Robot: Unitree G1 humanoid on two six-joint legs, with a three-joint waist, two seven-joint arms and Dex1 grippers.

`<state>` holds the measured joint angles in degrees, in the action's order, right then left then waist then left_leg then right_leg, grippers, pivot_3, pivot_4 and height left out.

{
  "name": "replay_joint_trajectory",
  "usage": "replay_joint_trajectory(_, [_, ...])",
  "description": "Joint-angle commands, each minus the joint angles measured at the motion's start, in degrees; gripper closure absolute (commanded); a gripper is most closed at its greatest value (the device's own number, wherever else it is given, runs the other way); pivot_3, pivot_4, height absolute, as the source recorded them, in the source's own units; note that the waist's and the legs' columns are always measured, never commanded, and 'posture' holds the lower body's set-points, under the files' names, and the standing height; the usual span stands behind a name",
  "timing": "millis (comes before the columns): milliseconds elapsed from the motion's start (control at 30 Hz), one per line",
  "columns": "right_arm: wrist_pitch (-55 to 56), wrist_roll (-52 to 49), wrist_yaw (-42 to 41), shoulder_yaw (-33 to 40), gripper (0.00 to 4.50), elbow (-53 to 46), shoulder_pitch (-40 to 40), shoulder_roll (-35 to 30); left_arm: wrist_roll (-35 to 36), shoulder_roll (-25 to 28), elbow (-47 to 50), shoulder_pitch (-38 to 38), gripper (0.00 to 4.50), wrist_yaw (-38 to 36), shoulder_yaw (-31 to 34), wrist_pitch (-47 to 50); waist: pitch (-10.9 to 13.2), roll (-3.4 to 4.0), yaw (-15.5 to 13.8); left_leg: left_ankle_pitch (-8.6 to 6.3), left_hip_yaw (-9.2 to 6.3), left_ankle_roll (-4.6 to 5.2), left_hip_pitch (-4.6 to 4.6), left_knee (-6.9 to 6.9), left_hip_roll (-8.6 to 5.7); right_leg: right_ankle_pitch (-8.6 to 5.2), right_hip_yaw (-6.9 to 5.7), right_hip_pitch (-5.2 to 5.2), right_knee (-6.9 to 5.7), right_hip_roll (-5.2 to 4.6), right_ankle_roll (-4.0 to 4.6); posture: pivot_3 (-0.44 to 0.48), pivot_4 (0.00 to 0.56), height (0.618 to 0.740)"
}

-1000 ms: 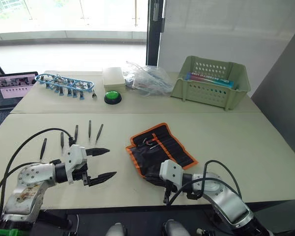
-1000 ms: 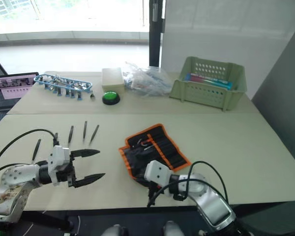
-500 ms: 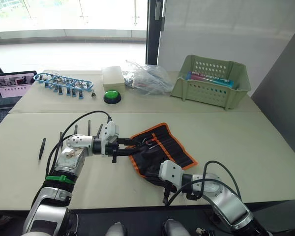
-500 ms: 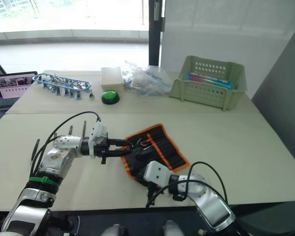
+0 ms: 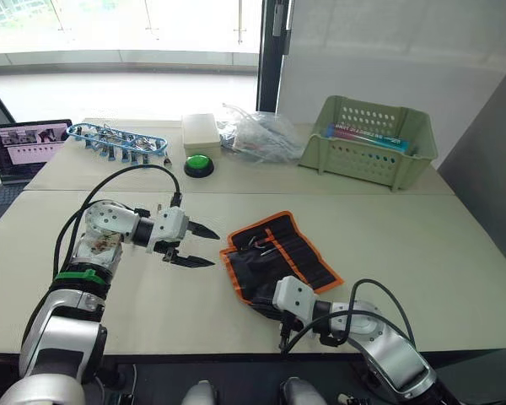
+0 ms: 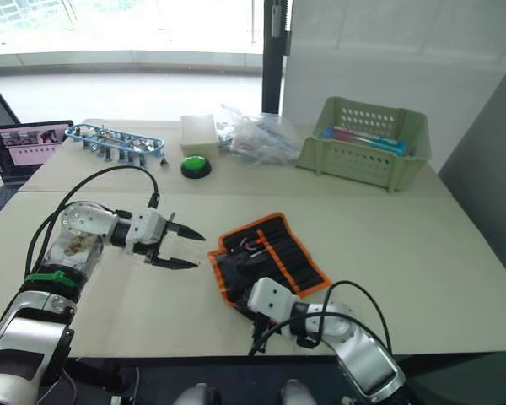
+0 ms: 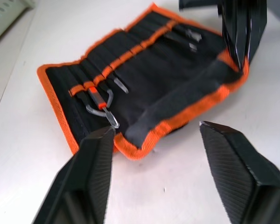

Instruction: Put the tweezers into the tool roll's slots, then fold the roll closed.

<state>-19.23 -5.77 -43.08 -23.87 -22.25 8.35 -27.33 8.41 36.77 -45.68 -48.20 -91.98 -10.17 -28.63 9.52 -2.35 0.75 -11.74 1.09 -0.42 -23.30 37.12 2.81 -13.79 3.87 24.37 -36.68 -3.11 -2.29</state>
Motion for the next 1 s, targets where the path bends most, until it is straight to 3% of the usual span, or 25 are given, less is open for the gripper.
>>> replay_joint_trajectory(33, [-0.26,-0.12,0.57,0.97,4.50,-1.94,0.43,0.49,-3.11,-0.76,-6.25,-3.60,0.37,-0.07,-0.64,-7.99,0.00,0.00,-0.01,0.00,0.00,0.00,-0.02,0.01,0.00,0.00,0.00,0.00,0.01,0.00,0.00,0.000,0.150,0.738])
replay_joint_trajectory(233, [-0.24,-0.20,0.79,1.09,4.50,-2.25,0.17,0.43,-5.91,-5.43,-12.79,-6.44,0.37,4.45,-0.50,-15.06,0.00,0.00,-0.05,0.00,-0.01,0.00,-0.06,0.09,0.00,0.02,0.00,-0.02,0.00,0.00,-0.04,0.000,0.150,0.738])
replay_joint_trajectory(433, [-0.15,-0.43,0.37,1.24,4.50,-2.50,-0.11,0.03,-11.04,-7.47,-17.56,-8.34,2.18,10.00,-1.82,-21.78,0.00,-0.01,0.04,0.00,-0.03,0.00,-0.06,0.12,0.00,0.02,0.00,-0.02,-0.04,0.01,-0.07,0.000,0.150,0.738])
replay_joint_trajectory(667, [-0.11,-0.60,0.27,1.34,4.50,-2.56,-0.22,-0.04,-16.75,-5.88,-20.64,-9.22,4.49,14.48,-4.09,-30.85,0.00,-0.01,0.04,0.00,-0.03,0.00,-0.05,0.12,0.00,0.03,0.00,-0.02,-0.05,0.01,-0.08,0.000,0.150,0.738])
replay_joint_trajectory(933, [-1.72,-3.01,1.30,3.07,4.50,-2.88,-0.47,1.88,-23.92,-3.94,-22.79,-7.17,4.49,22.75,-8.03,-39.05,0.00,-0.01,0.05,0.00,-0.03,0.00,-0.04,0.13,0.00,0.03,0.00,-0.02,-0.07,0.01,-0.08,0.000,0.150,0.738])
replay_joint_trajectory(1000, [-3.85,-4.79,1.28,4.16,3.89,-3.30,-0.55,2.63,-25.73,-3.34,-22.99,-6.60,4.50,24.90,-9.14,-40.66,0.00,-0.01,0.06,0.00,-0.03,0.00,-0.04,0.13,0.00,0.03,0.00,-0.03,-0.08,0.01,-0.08,0.000,0.150,0.738])
